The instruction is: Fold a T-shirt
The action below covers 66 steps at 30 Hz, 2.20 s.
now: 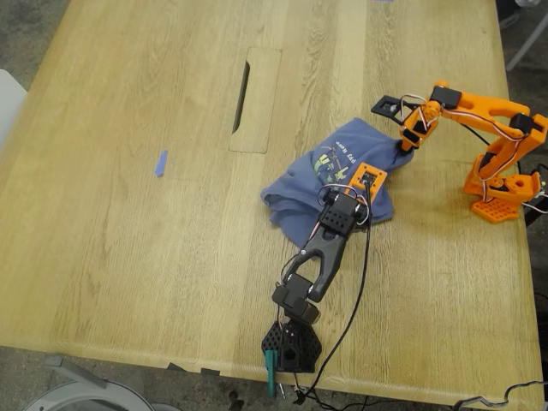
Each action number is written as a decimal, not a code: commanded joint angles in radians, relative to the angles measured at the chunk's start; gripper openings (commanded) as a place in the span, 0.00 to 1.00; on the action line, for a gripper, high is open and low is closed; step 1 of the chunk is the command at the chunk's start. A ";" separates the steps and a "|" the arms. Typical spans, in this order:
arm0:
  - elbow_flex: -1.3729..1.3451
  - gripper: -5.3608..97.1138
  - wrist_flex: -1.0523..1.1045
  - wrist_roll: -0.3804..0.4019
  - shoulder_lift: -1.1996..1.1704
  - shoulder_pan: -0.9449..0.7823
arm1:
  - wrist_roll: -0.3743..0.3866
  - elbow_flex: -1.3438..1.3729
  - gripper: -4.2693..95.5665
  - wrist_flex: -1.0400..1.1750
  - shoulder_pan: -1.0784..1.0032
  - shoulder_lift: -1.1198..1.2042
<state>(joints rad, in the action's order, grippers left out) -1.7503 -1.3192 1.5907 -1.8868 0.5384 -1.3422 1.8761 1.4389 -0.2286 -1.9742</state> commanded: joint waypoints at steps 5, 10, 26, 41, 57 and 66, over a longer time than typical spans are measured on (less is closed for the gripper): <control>-0.106 0.05 -0.029 0.017 -0.178 -0.002 | -0.005 0.126 0.04 0.063 0.032 -0.153; -0.150 0.05 -0.118 -0.006 -0.239 -0.026 | -0.011 0.160 0.04 0.124 0.026 -0.212; -0.284 0.11 -0.043 0.080 -0.256 -0.097 | 0.017 0.259 0.25 0.163 0.041 -0.279; -0.273 0.74 0.037 0.387 -0.258 -0.060 | 0.101 0.233 0.39 0.176 0.089 -0.302; 0.009 0.74 -0.052 0.342 -0.212 -0.032 | 0.183 -0.064 0.37 0.245 0.192 -0.239; -0.003 0.64 0.166 0.259 -0.132 -0.098 | 0.107 -0.060 0.29 -0.006 0.141 -0.169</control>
<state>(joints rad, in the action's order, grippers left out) -1.8285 -1.2441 1.8822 -2.0264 0.4679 -1.2088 1.8423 1.4956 -0.0675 -2.1537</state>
